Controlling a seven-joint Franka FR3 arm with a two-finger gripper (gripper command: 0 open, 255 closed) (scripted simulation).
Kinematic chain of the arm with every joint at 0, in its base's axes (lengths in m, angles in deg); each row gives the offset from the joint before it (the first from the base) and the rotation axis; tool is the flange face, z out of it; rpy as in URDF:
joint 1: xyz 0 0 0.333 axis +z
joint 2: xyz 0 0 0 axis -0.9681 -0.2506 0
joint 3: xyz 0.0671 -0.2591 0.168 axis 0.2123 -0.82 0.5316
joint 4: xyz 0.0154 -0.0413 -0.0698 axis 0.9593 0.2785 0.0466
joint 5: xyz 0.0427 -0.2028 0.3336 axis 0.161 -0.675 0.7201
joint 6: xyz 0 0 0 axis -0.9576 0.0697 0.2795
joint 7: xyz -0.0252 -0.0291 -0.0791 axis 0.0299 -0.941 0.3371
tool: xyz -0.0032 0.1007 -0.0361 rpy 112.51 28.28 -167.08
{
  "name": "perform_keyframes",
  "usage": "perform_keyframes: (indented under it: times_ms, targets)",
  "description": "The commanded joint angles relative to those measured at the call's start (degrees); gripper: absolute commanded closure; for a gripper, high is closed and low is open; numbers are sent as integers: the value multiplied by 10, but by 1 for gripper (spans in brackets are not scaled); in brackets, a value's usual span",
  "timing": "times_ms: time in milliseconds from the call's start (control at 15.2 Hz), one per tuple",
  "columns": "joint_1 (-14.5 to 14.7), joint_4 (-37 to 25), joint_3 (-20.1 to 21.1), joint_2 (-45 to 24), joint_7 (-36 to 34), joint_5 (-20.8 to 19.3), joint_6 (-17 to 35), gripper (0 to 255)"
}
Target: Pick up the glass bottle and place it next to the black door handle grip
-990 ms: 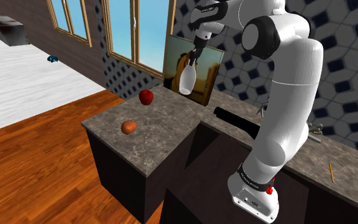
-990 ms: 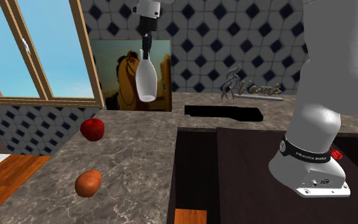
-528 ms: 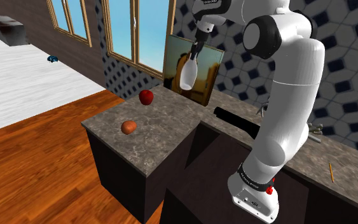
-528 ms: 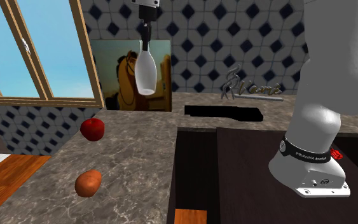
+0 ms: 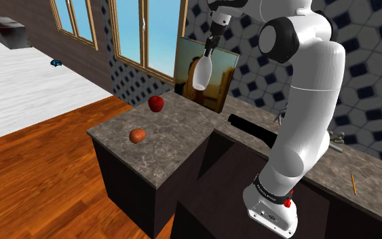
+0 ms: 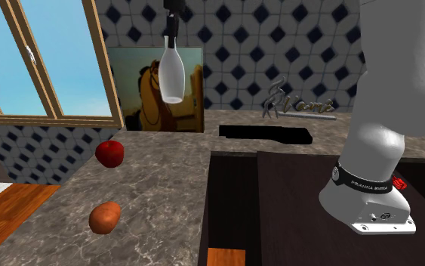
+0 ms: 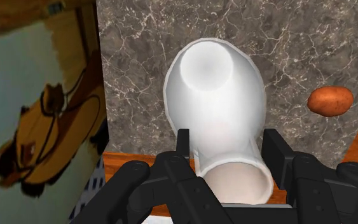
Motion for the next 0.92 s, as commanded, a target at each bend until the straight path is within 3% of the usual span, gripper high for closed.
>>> perform_keyframes:
  times_ms: [0, 198, 858]
  targets:
    - [-3, -21, 0, -4, -1, 1, -17, 255]
    - [-7, -48, 0, -10, -3, 3, -38, 255]
    - [-25, 167, -38, 158, 72, -50, 12, 255]
